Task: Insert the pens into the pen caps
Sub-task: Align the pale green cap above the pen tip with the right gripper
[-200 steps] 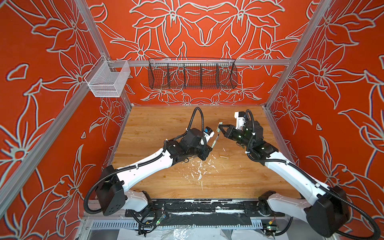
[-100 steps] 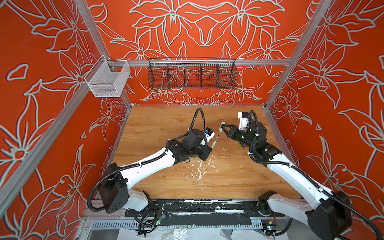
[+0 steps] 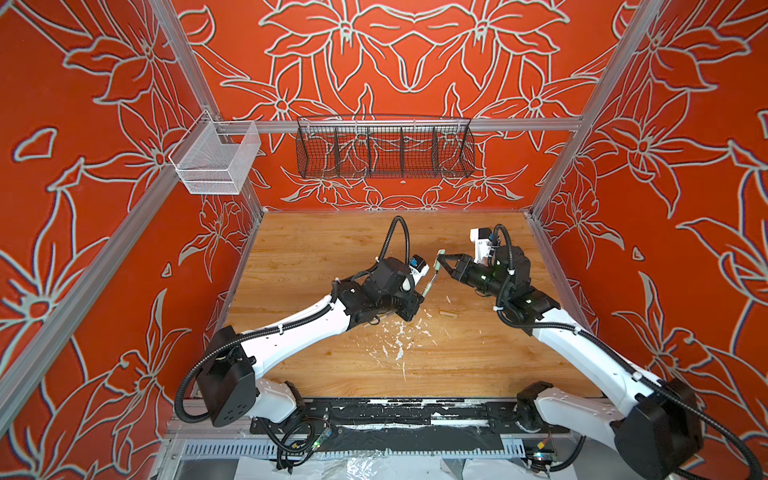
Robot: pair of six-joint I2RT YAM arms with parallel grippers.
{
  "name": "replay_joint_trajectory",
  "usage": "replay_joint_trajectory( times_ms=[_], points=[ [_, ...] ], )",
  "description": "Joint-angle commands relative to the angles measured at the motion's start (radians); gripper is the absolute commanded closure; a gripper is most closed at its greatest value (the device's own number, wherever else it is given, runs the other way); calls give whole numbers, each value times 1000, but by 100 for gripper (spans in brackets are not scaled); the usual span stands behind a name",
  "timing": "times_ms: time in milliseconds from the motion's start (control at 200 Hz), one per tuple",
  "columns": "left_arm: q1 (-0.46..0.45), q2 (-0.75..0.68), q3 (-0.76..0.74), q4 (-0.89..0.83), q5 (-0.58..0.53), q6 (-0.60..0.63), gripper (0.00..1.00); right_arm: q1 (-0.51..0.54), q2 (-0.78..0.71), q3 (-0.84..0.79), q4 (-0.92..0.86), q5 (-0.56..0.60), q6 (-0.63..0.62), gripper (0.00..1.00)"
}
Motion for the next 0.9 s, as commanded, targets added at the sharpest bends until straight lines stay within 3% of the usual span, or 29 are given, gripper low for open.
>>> replay_joint_trajectory(
  times_ms=[0, 545, 896],
  points=[
    [-5, 4, 11, 10, -9, 15, 100, -7, -21, -17, 11, -12, 9, 95],
    [-5, -13, 5, 21, -2, 10, 100, -7, -68, -29, -10, 67, -29, 96],
    [-6, -20, 2, 19, 1, 11, 100, -8, -32, -10, 26, 47, -22, 96]
  ],
)
